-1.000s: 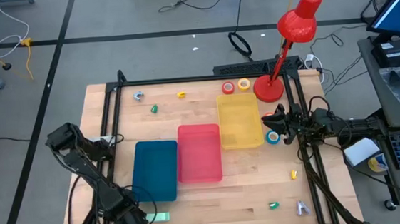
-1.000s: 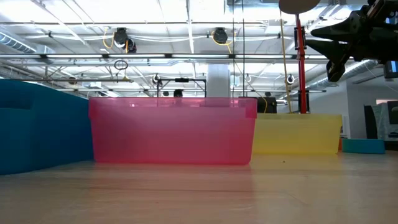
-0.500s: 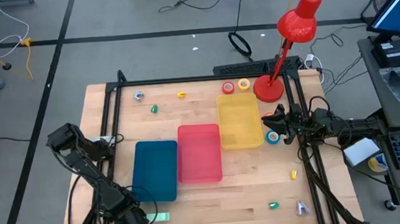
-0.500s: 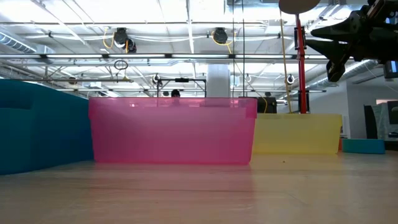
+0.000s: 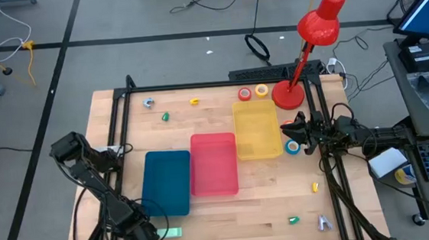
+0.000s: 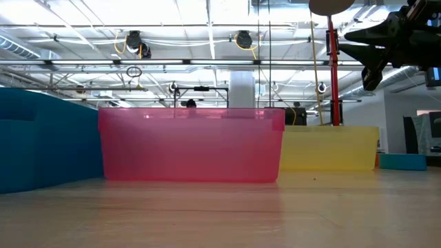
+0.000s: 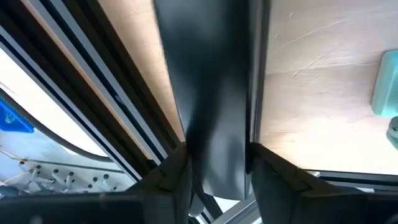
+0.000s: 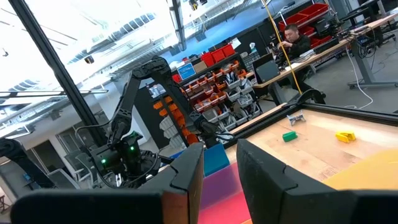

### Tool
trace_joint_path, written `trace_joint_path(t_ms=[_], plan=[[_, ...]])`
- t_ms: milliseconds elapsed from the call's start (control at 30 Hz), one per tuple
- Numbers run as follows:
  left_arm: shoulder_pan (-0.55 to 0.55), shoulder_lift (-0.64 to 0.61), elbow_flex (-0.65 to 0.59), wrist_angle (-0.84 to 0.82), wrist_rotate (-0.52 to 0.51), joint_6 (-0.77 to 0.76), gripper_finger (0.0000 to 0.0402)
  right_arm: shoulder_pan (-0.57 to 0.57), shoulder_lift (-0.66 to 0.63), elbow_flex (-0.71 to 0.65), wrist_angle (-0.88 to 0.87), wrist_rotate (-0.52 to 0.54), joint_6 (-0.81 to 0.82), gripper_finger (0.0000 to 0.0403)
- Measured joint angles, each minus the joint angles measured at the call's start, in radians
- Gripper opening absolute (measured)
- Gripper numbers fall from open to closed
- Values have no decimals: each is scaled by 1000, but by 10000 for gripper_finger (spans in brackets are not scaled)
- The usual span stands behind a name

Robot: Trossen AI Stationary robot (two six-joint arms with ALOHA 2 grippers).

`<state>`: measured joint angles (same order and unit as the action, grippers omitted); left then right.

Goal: Pick and place Stapler, Stapler remover, tape
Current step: Put the black stapler into the yellow bin

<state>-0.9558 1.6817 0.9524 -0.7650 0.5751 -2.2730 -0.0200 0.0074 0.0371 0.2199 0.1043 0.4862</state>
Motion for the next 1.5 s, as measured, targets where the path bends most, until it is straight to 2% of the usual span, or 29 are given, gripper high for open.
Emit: trace_joint_path(t_ms=[433,733,867,1067,1167,1500], plan=[[0,-3,-1,-1,10,-4,129,0,0,0,0,0,0,89],[-7,-73,-3,-24,-55,-44,128,0,0,0,0,0,0,89],[-7,-106,-3,-45,-55,-64,128,0,0,0,0,0,0,89],[-30,-141,-5,-100,88,-90,128,0,0,0,0,0,0,89],[-41,-165,-5,-100,94,-119,128,0,0,0,0,0,0,89],[-62,-305,-3,-112,-38,-251,128,0,0,0,0,0,0,89]])
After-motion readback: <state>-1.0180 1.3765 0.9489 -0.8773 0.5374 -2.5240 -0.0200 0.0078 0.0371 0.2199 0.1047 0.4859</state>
